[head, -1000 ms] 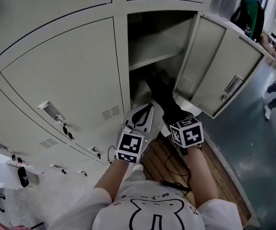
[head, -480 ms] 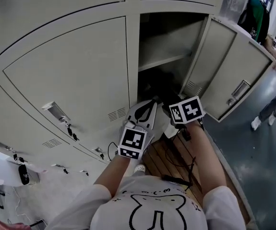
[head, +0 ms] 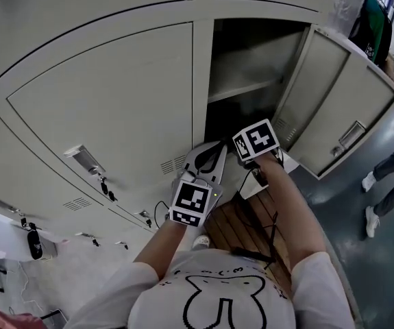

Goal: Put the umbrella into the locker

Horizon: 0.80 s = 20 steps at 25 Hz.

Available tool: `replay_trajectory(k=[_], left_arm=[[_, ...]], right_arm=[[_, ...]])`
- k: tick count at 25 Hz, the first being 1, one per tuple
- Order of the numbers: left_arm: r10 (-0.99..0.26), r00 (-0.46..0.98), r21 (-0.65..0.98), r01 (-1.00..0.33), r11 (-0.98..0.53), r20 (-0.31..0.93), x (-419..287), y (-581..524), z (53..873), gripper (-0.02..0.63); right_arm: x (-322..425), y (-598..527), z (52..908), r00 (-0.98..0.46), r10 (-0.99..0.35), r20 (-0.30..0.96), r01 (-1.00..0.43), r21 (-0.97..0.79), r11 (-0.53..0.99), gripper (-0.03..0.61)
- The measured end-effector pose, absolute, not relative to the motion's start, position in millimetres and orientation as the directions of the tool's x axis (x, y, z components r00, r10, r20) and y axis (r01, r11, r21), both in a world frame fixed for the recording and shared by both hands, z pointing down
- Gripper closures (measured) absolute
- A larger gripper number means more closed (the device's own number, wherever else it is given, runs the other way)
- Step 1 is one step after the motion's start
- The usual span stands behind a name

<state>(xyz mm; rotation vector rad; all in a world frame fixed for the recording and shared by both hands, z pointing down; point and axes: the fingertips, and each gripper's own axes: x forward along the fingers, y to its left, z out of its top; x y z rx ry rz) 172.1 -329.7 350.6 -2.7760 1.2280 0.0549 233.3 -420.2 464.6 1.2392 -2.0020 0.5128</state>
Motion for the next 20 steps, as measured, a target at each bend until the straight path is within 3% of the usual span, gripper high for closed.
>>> replay_trajectory(k=[20], left_arm=[[-0.725,0.685,-0.072,-0.728,-0.681,-0.071,164,-335,351,0.611]], right_arm=[[217,-481,492,-0.328,-0.587,0.74,-0.912,-0.086,0.401,0.324]])
